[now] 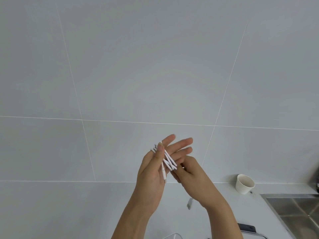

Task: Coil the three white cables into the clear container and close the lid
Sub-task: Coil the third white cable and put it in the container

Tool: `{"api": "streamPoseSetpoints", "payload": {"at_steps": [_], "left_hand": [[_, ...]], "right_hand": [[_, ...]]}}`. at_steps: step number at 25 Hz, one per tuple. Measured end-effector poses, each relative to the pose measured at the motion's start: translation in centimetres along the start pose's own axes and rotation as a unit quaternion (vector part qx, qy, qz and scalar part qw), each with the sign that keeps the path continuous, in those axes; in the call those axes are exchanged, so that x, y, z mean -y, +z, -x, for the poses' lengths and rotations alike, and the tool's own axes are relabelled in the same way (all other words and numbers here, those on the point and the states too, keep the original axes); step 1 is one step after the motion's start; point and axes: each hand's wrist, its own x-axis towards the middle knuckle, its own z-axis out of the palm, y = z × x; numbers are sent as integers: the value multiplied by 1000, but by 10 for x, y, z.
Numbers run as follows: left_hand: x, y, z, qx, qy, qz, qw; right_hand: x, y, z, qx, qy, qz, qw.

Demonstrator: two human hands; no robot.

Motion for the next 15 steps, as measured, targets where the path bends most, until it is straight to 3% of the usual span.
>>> {"api": "streamPoseSetpoints", "payload": {"at_steps": [2, 8, 15], "left_hand": [[-2, -3, -1, -14, 17, -25, 999], [0, -21, -5, -36, 66, -243, 967], [2, -25, -4, -45, -54, -350, 934]], "right_hand": [[-1, 1, 3, 28, -3, 25, 999], [14, -10, 13, 53, -25, 63, 996], [24, -21, 18, 83, -26, 23, 996]]}}
